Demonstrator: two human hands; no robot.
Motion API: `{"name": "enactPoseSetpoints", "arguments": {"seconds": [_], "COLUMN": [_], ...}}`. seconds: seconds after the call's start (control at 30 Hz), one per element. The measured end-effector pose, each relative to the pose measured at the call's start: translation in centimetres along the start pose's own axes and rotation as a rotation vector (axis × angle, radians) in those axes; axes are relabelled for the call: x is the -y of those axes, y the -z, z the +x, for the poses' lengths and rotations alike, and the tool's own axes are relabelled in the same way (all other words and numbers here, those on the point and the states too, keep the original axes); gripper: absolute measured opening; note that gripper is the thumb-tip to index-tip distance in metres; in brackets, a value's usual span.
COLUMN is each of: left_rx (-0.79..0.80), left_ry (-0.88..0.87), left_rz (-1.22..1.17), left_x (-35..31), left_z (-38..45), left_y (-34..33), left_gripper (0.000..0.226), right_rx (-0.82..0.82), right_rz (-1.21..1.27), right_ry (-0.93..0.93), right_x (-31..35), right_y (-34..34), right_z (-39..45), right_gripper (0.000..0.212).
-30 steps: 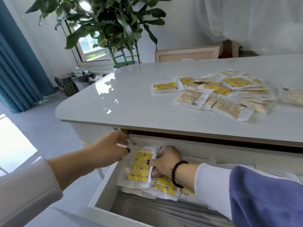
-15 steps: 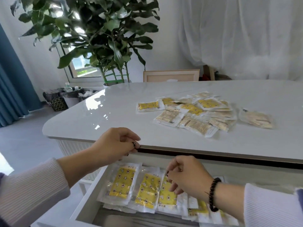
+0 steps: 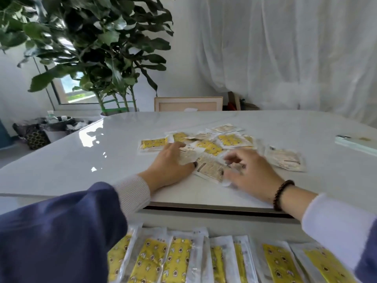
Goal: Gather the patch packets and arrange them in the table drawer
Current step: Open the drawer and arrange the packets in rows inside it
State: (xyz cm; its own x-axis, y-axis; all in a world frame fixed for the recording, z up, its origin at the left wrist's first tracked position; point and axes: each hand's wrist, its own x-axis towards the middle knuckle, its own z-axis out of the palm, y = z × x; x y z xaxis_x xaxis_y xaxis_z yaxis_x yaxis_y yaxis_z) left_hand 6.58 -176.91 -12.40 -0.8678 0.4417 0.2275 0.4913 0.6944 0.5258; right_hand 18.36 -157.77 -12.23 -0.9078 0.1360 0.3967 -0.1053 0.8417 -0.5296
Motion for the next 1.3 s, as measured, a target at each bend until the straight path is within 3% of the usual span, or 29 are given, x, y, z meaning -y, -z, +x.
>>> {"name": "enactPoseSetpoints", "arguments": {"seconds": [0.1,0.23,0.4,0.47,0.7,0.77,0.83,0.93,1.03,1.1,1.13,1.17,1.23,1.3], "left_rx": [-0.014,-0.114,-0.196,-0.219,-0.351,-0.340,-0.287,-0.239,-0.189,-0.117,-0.074,-0.045,0.007,0.063], "left_ry": [-0.055,-0.084,-0.096,-0.084,0.100,0.176,0.200,0.183,0.111,0.047,0.014,-0.006,-0.022,-0.059], "left_rz": [0.101,0.026,0.026,0.055,-0.205,-0.270,-0.330,-0.398,-0.410,-0.394,-0.392,-0.385,-0.385,-0.452], "left_x": [0.1,0.1,0.2,0.4,1.0,1.2,1.4,1.2,0.9,0.6,0.4,0.3,0.2,0.1], "left_z": [1.4,0.8,0.2,0.3,1.0,1.1,1.2,1.0,0.5,0.2,-0.1,-0.1,0.0,-0.2], "left_y": [-0.9,-0.8,-0.8,-0.6,0.3,0.6,0.6,0.5,0.4,0.5,0.5,0.5,0.5,0.4], "left_gripper": [0.055,0.042,0.037,0.031,0.009,0.016,0.028,0.034,0.018,0.008,0.003,0.004,0.012,0.023], "right_rx": [0.255,0.294,0.130,0.075,-0.155,-0.185,-0.176,-0.117,-0.091,-0.084,-0.091,-0.105,-0.125,-0.166], "right_rz": [-0.366,-0.447,-0.433,-0.455,-0.136,-0.131,-0.094,-0.031,-0.052,-0.081,-0.101,-0.112,-0.132,-0.133], "right_ry": [0.075,0.037,0.026,0.037,0.074,0.042,-0.014,-0.001,0.045,0.058,0.049,0.040,0.017,-0.001], "right_x": [-0.7,-0.9,-0.7,-1.0,-1.7,-2.0,-2.0,-1.8,-1.8,-1.6,-1.7,-1.7,-2.0,-2.4], "right_y": [-1.4,-1.6,-1.6,-1.6,-1.0,-0.7,-0.6,-0.7,-0.9,-1.0,-1.1,-1.1,-1.2,-1.4], "right_z": [1.4,2.1,2.1,2.2,2.3,2.5,2.6,2.4,2.4,2.3,2.3,2.3,2.6,3.0], "right_gripper": [0.064,0.094,0.031,0.021,0.039,0.021,0.033,0.043,0.042,0.030,0.013,0.013,0.038,0.040]}}
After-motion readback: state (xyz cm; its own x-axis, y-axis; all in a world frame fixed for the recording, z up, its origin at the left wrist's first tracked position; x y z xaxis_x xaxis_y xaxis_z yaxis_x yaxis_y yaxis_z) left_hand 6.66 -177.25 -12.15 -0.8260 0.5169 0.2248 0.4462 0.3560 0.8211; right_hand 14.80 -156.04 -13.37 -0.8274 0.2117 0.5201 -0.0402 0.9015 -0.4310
